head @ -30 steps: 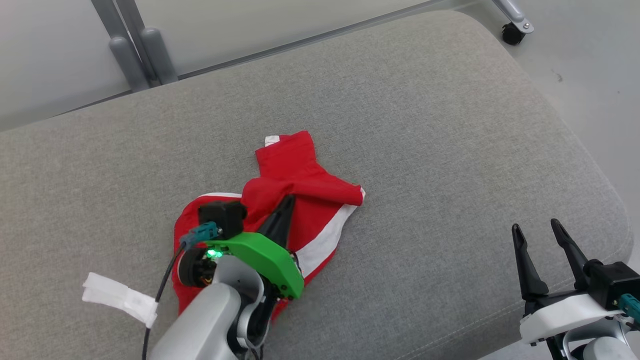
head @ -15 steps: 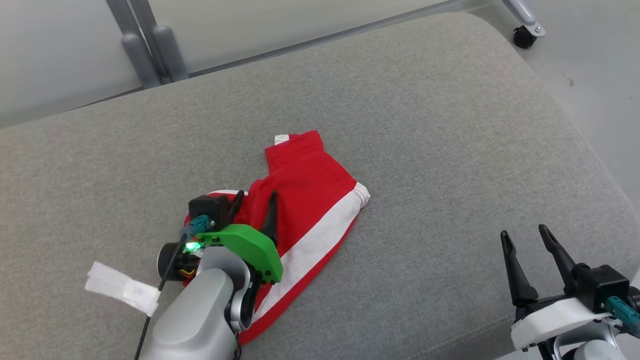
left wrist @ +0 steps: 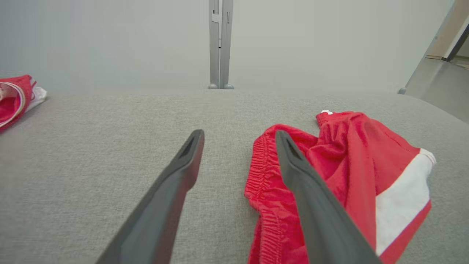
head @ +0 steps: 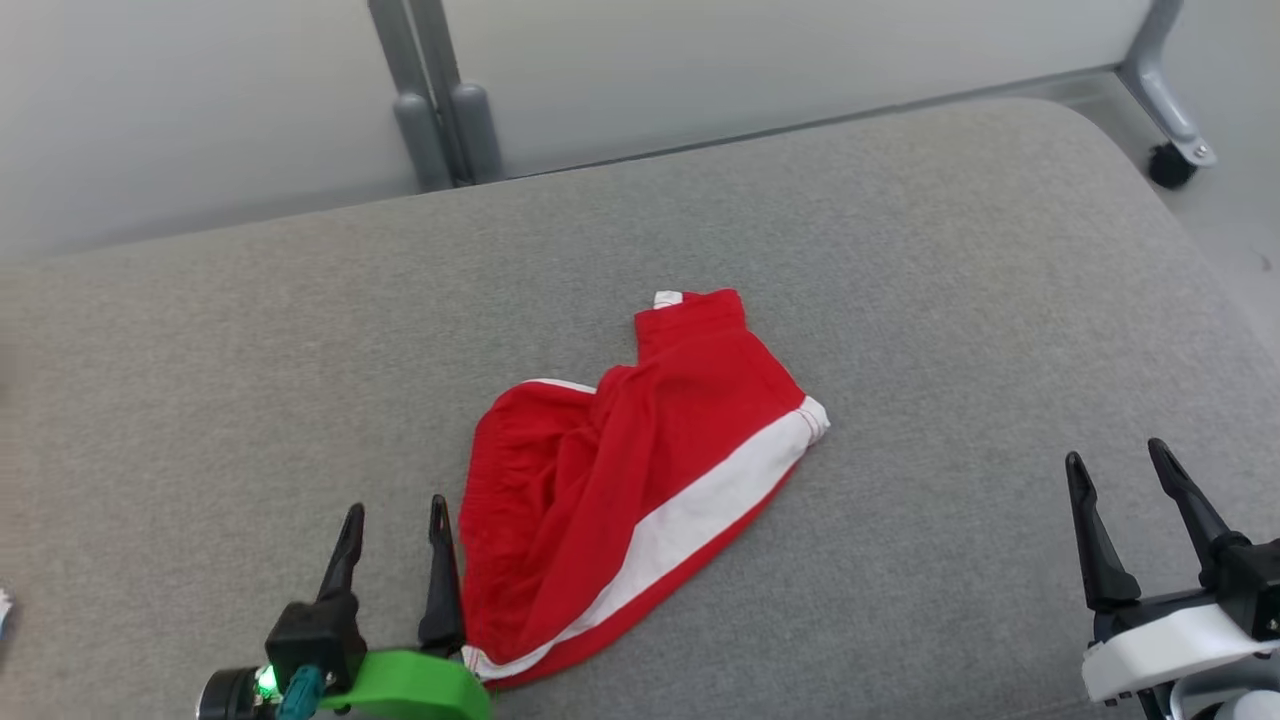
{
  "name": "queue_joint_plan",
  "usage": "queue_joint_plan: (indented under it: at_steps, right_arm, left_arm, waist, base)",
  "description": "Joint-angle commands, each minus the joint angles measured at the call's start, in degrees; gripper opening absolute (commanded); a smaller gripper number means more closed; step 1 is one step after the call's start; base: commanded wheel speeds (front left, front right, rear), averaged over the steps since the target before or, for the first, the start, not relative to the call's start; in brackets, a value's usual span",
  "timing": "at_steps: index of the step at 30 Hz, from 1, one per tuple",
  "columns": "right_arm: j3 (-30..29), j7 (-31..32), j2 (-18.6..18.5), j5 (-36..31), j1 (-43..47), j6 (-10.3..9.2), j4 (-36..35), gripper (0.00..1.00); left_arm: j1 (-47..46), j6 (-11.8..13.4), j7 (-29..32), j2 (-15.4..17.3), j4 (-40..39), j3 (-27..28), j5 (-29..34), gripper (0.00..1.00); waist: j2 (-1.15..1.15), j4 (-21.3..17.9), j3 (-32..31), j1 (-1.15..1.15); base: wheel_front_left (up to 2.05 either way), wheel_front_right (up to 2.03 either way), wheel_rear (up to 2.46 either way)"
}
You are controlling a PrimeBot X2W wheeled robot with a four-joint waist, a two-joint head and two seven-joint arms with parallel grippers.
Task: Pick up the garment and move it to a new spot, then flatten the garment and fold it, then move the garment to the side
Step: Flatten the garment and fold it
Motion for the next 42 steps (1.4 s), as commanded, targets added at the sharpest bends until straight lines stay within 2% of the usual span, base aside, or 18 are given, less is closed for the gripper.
queue_joint_plan:
  at_steps: [1, 6, 14, 21, 25, 29, 35, 38, 42]
  right_arm:
    - [-0.6, -0.2, -0.1, -0.5, 1.3, 0.0, -0.3, 1.0]
    - [-1.1, -0.2, 0.7, -1.1, 2.6, 0.0, 0.3, 1.0]
    - [-1.5, -0.2, 2.7, -2.0, 3.6, 0.0, 3.6, 1.0]
    - [-0.2, -0.2, 3.2, -3.0, 3.7, 0.0, 5.8, 1.0]
    - [0.3, -0.2, 3.5, -3.1, 3.2, 0.0, 6.0, 1.0]
    - [0.6, -0.2, 3.5, -2.8, 3.0, 0.0, 6.0, 1.0]
    - [0.8, -0.2, 3.8, -0.6, 1.2, 0.0, 4.7, 1.0]
    - [4.6, 0.0, 1.6, 2.1, -1.0, 0.0, 8.2, 1.0]
    - [13.1, 7.7, -3.3, 6.4, -9.2, -0.01, 13.9, 1.0]
  left_arm:
    - [2.7, -0.9, -0.2, 0.1, -2.0, 1.4, 1.9, 1.0]
    - [8.8, -4.6, -0.2, 0.8, -5.8, 6.5, 7.0, 1.0]
    - [14.1, -12.0, -0.2, -1.7, -5.8, 14.8, 12.1, 1.0]
    - [15.5, -19.7, -0.2, -5.2, -3.8, 19.4, 11.0, 1.0]
    - [15.1, -21.9, -0.2, -6.2, -2.8, 21.3, 11.1, 1.0]
    - [14.3, -22.9, -0.2, -6.7, -2.3, 22.1, 10.9, 1.0]
    - [12.9, -23.4, -0.2, -7.1, -1.7, 20.1, 10.2, 1.0]
    - [11.5, -23.4, 0.1, -5.9, 0.2, 13.1, 8.5, 1.0]
    - [8.1, -23.3, 7.2, -2.7, -2.0, 5.2, 5.1, 1.0]
  waist:
    - [0.0, 5.3, -3.5, 0.0]
    - [0.0, 8.1, -4.6, 0.0]
    - [0.0, 9.5, -5.9, 0.0]
    - [0.0, 9.5, -6.2, 0.0]
    - [0.0, 9.4, -6.2, 0.0]
    - [0.0, 9.1, -6.0, 0.0]
    - [0.0, 9.0, -5.2, 0.0]
    - [0.0, 9.4, -4.3, 0.0]
    - [0.0, 10.4, -1.8, 0.0]
  base:
    - [0.0, 0.0, 0.0]
    - [0.0, 0.0, 0.0]
    - [0.0, 0.0, 0.0]
    - [0.0, 0.0, 0.0]
    - [0.0, 0.0, 0.0]
    - [0.0, 0.0, 0.0]
    - [0.0, 0.0, 0.0]
    - [0.0, 0.0, 0.0]
    - [0.0, 0.0, 0.0]
